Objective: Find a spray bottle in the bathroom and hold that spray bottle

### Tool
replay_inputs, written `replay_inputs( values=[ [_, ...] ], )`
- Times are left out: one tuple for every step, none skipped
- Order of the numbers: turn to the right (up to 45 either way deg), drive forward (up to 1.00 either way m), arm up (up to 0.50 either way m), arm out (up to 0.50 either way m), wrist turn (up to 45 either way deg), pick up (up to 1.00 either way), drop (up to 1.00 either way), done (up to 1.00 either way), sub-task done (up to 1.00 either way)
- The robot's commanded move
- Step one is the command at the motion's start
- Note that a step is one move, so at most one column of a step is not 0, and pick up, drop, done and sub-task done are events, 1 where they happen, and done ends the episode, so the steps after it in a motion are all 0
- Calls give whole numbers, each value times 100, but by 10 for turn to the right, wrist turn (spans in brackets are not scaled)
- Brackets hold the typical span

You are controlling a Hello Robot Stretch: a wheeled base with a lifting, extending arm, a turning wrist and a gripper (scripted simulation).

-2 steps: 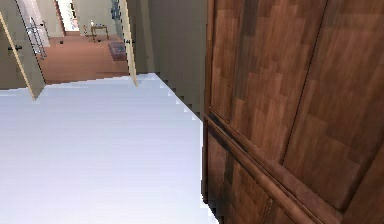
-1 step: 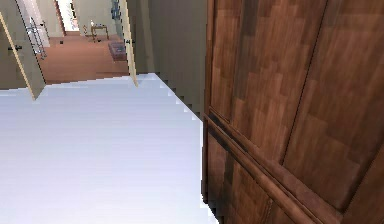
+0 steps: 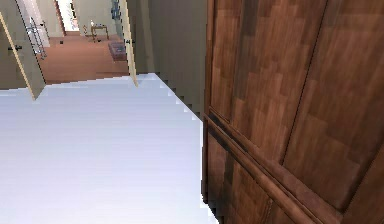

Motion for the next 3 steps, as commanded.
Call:
replay_inputs(
  values=[
    [0,0,0,0,450,0,0,0,0],
    [0,0,0,0,300,0,0,0,0],
    [0,0,0,0,0,100,0,0,0]
  ],
)
